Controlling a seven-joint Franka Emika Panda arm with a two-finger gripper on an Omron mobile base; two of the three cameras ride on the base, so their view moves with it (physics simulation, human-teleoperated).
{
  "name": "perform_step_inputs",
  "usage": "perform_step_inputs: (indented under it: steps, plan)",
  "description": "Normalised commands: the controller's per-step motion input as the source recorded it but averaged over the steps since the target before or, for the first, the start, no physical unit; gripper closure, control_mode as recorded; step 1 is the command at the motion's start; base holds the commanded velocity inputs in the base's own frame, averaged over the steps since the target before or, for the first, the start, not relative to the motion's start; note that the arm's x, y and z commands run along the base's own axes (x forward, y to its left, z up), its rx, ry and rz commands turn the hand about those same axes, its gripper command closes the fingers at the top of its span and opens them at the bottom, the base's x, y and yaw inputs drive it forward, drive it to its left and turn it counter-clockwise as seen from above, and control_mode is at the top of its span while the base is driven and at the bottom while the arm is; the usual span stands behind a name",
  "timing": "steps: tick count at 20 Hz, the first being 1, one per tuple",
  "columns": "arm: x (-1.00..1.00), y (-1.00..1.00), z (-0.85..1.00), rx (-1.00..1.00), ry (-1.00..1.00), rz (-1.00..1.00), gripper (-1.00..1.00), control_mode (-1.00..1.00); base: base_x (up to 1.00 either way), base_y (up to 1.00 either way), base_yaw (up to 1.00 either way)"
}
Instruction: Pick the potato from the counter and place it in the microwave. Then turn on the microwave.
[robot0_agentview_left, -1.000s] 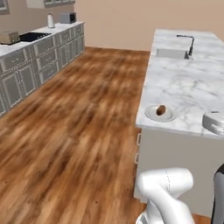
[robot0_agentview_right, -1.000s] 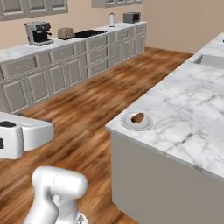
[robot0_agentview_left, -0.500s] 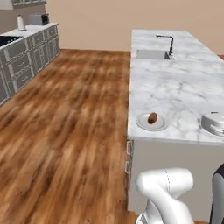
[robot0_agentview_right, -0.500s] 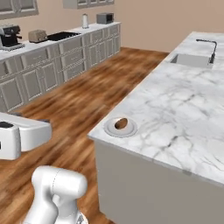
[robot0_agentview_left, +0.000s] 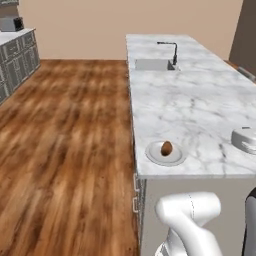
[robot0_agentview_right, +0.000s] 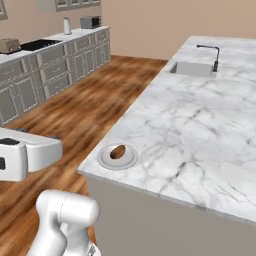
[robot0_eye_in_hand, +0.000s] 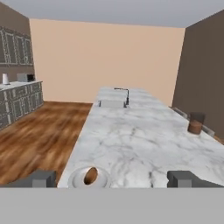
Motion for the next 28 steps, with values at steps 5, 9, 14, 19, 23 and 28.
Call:
perform_step_inputs:
  steps: [5, 9, 14, 19, 23, 28]
  plan:
    - [0.00, 0.00, 0.00, 0.00, 0.00, 0.00, -1.00, 1.00, 0.28, 0.38, -0.32]
    - [0.00, 0.00, 0.00, 0.00, 0.00, 0.00, -1.00, 1.00, 0.27, 0.35, -0.30]
    - [0.00, 0.00, 0.00, 0.00, 0.00, 0.00, -1.00, 1.00, 0.52, 0.29, -0.18]
    - [0.00, 0.00, 0.00, 0.00, 0.00, 0.00, -1.00, 1.00, 0.64, 0.13, -0.02]
    - [0.00, 0.00, 0.00, 0.00, 0.00, 0.00, -1.00, 1.00, 0.52, 0.01, 0.00]
    - [0.00, 0.00, 0.00, 0.00, 0.00, 0.00, -1.00, 1.00, 0.36, 0.00, 0.01]
